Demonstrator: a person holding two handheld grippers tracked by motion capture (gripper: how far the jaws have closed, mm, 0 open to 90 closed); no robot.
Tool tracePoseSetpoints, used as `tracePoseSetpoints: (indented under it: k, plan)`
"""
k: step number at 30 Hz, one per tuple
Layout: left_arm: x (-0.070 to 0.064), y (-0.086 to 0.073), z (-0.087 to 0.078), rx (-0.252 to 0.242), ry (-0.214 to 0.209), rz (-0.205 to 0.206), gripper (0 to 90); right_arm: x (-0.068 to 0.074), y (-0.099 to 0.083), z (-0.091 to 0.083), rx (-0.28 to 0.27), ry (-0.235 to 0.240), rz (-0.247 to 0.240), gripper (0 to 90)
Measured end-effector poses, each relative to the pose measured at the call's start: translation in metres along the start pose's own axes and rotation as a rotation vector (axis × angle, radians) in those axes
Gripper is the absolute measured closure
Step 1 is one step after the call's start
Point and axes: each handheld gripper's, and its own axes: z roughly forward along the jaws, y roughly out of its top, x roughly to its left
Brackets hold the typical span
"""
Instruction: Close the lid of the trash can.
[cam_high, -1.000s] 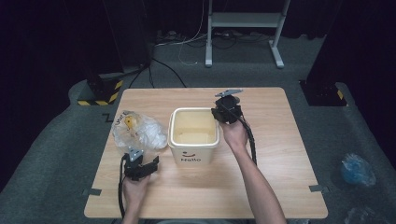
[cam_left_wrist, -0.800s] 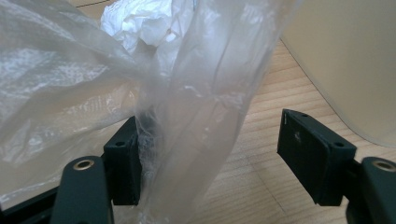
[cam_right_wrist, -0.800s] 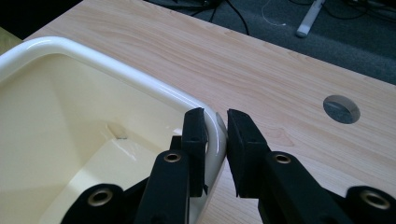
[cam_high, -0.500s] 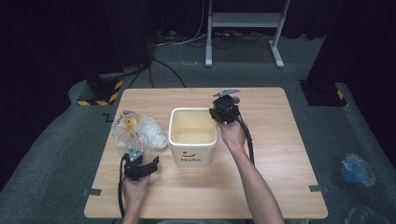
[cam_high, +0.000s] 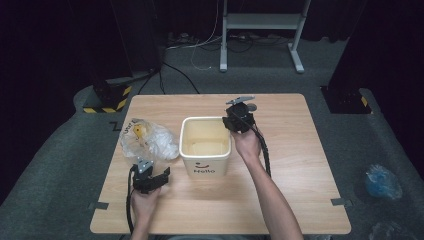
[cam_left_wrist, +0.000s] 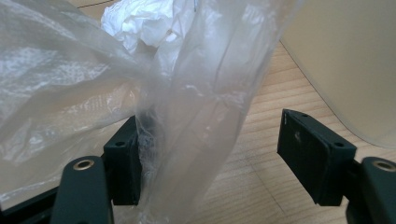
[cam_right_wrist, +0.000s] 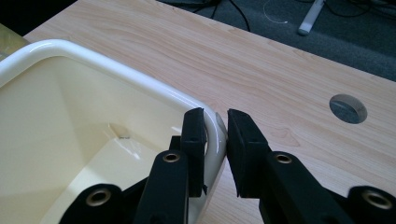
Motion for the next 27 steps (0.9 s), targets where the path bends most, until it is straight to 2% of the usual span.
tracePoseSetpoints:
  k: [5,8,10,21,27]
  plan:
    - [0.0001,0.0001,-0.0002,0.002,-0.001,0.000,29.3,-0.0012,-0.0015,0.0008,-0.005,0.009,0.010,75.9]
    - [0.0000,0.0001,-0.0002,0.002,-0.001,-0.001,29.3,-0.0025,-0.0023,0.0009,-0.014,0.028,0.028,69.7]
    - [0.0002,0.0001,-0.0002,0.002,0.000,0.001,29.2,-0.0015,-0.0024,0.0009,-0.019,0.023,0.026,67.0]
    - [0.0001,0.0000,-0.0001,-0.001,0.001,0.002,29.3,-0.0065,-0.0064,0.0000,-0.033,0.038,0.038,55.6]
    - [0.0000,0.0000,0.0000,-0.001,-0.001,0.000,29.3,-0.0074,-0.0064,-0.0044,-0.058,0.065,0.052,48.2]
